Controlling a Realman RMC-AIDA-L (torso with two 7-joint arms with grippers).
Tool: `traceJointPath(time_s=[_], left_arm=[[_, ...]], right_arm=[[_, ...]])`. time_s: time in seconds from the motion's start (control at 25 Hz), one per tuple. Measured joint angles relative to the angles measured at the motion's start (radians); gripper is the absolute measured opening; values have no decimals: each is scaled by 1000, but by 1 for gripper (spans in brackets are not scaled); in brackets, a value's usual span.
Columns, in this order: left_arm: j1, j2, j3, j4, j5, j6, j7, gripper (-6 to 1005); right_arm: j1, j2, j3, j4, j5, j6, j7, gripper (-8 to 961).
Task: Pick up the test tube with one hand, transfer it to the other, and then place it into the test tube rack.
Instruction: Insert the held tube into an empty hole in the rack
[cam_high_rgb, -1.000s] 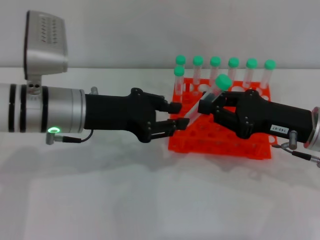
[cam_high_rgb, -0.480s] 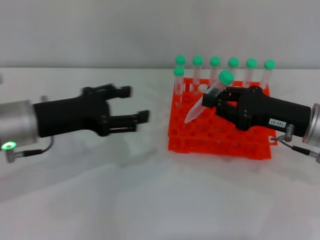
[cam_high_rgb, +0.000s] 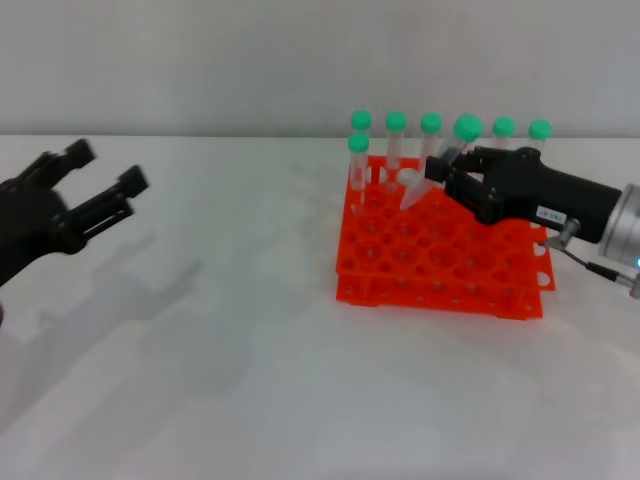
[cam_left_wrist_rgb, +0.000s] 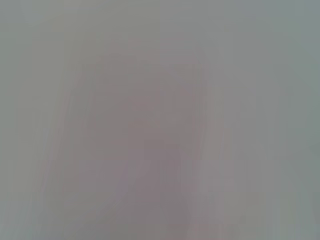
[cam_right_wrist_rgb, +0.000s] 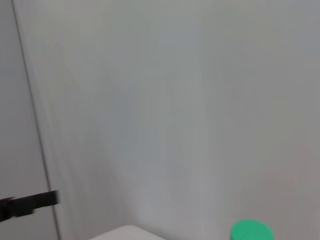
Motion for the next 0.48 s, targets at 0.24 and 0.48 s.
traceJointPath(time_s=[0.24, 0.48], left_arm=[[19, -2, -44, -160, -92, -5, 163, 893], [29, -5, -45, -230, -145, -41, 239, 893]], right_arm=[[42, 5, -25, 0, 16, 80, -48, 242], [90, 7, -69, 9, 23, 157, -67, 251]])
